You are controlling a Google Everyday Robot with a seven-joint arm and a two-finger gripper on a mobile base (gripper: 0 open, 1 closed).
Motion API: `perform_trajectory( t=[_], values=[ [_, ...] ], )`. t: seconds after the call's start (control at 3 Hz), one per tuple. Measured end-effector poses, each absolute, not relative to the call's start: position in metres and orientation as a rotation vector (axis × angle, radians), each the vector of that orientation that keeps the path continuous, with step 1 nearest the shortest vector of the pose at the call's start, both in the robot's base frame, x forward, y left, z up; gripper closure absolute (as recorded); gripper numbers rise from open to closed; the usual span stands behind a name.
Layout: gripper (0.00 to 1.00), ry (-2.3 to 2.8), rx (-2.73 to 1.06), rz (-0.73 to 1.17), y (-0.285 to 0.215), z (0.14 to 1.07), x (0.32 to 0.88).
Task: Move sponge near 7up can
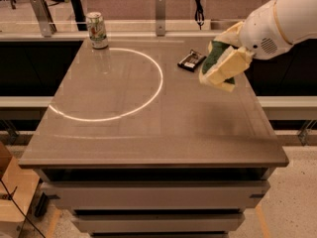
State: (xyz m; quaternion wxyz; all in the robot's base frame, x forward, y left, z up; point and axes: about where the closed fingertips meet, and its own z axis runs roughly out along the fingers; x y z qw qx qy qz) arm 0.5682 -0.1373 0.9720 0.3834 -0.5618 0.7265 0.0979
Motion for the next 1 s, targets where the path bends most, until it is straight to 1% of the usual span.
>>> perform_trajectory(
  t=[0.33,1.0],
  values=[
    [1.0,1.811,-1.372,0.289,-0.128,0.971,0.577],
    [1.0,1.534,-1.295,0.407,-0.049,0.988,0.642]
  ],
)
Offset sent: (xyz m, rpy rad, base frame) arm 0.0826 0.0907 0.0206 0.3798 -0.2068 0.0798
